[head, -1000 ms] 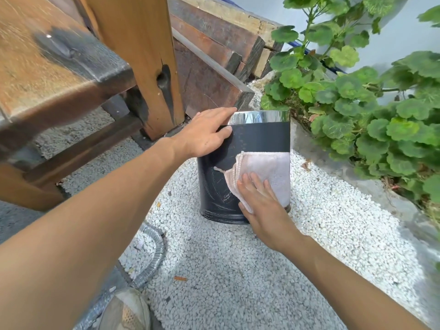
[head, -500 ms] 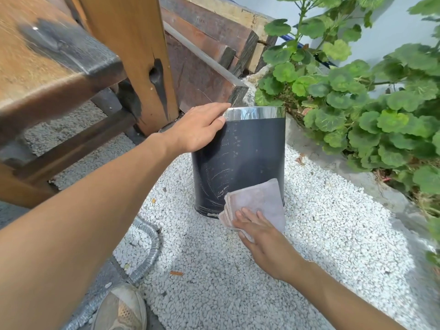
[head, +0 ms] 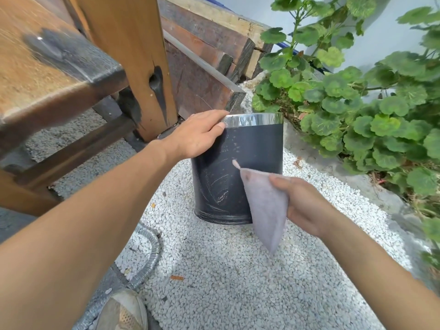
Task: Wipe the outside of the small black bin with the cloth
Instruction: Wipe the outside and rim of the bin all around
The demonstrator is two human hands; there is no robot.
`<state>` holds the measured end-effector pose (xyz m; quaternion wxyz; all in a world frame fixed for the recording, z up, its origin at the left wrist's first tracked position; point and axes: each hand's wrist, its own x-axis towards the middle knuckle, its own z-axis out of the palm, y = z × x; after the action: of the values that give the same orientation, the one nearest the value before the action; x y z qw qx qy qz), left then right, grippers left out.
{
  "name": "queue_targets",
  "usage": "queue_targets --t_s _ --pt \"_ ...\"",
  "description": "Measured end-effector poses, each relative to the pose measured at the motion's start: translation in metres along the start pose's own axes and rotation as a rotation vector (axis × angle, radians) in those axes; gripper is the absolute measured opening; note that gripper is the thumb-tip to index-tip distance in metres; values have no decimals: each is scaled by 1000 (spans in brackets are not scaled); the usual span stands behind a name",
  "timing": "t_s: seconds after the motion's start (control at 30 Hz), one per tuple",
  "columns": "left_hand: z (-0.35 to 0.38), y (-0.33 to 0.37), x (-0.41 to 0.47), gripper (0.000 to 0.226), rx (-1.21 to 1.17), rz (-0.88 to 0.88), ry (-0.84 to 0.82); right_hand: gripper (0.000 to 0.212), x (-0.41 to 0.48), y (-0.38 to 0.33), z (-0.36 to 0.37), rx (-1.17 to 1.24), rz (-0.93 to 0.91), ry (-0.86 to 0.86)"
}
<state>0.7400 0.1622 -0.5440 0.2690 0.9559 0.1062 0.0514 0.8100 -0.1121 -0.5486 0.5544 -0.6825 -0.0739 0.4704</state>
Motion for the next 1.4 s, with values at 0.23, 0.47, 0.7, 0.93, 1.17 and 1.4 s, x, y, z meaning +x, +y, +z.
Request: queue_targets --t_s 0.23,0.47,0.7,0.93,1.17,1.4 --pt "-8 -8 -6 40 -31 -28 -18 24 9 -99 9 29 -369 186" --pt "-10 -9 -8 46 -50 -11 -40 42 53 -79 77 -850 -675 260" --pt "-10 -12 -10 40 -85 12 -32 56 82 -31 80 -1119 -812 191" --pt "-12 -14 -5 36 -100 -10 -37 52 85 -3 75 -1274 -800 100" --pt "-13 -15 -2 46 -69 -30 -39 47 73 24 72 -1281 -814 46" --pt "-13 -16 -1 46 -63 -35 -39 50 58 64 72 -1288 -797 -7"
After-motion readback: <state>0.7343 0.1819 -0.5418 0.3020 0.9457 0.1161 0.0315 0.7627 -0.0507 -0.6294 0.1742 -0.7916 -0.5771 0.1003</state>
